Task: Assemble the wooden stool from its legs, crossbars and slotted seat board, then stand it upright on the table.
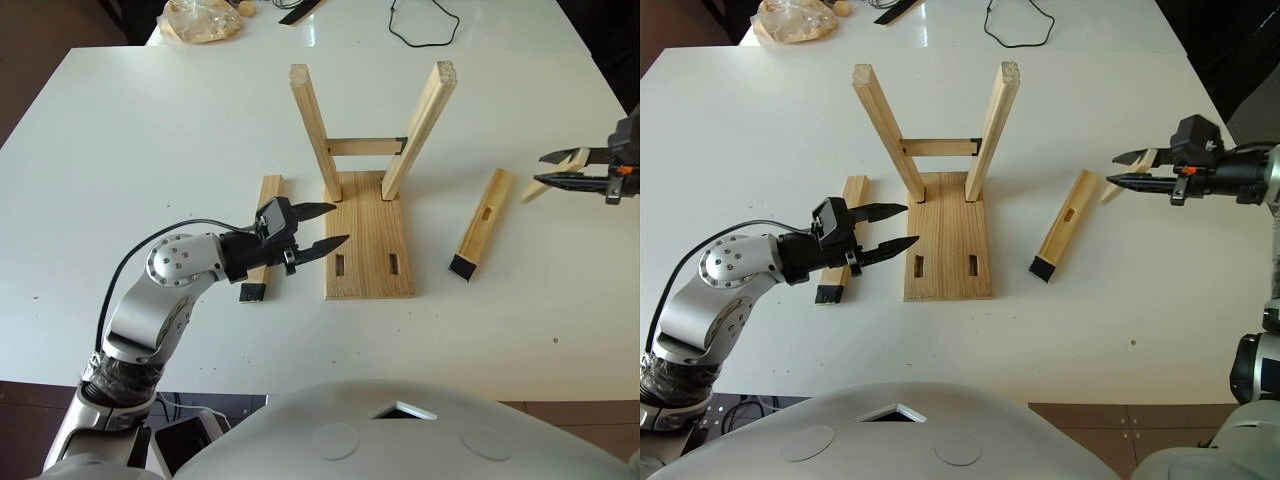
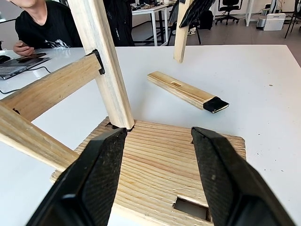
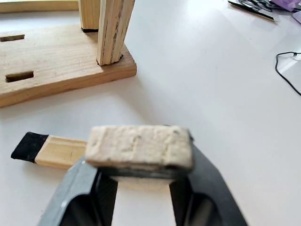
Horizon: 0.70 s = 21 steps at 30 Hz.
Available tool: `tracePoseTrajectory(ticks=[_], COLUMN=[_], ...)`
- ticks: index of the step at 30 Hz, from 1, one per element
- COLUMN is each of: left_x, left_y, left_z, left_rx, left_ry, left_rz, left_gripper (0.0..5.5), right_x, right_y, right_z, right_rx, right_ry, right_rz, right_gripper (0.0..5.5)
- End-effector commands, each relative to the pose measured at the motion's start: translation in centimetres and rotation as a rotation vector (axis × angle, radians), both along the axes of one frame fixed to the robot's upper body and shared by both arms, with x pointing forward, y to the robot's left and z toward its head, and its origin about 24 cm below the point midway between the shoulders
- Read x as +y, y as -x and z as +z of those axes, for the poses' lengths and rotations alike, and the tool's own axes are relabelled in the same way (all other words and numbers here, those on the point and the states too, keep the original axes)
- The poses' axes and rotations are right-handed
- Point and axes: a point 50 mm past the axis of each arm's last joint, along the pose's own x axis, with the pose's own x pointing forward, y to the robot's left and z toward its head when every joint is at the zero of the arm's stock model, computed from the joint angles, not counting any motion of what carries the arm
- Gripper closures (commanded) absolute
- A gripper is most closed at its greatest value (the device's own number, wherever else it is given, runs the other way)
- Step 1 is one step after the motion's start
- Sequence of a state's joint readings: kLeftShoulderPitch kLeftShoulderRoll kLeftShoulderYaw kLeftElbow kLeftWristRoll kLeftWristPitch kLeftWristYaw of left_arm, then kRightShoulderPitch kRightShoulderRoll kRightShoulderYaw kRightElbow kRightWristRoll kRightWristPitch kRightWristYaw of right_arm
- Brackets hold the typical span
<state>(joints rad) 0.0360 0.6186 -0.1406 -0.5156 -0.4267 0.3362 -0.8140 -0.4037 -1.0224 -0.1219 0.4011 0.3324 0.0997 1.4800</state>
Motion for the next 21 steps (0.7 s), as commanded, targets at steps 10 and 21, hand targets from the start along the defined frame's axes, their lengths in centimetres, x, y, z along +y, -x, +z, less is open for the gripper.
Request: tracePoseTrajectory(ticks=[10, 21], left_x=[-0.1, -0.1], left_y=[-0.5, -0.6], left_z=[0.1, 0.1], left_rx=[-0.016, -0.016], left_ry=[-0.025, -0.024], left_rz=[0.014, 0.025], left_gripper=[2.95, 2.95], right_x=[3.1, 2.6], right_y=[0.5, -0.1], right_z=[-2.8, -4.0], right_rx=[0.056, 0.061], right_ry=[-0.069, -0.027], right_rz=[0.046, 0.014], right_gripper=[4.19, 4.19])
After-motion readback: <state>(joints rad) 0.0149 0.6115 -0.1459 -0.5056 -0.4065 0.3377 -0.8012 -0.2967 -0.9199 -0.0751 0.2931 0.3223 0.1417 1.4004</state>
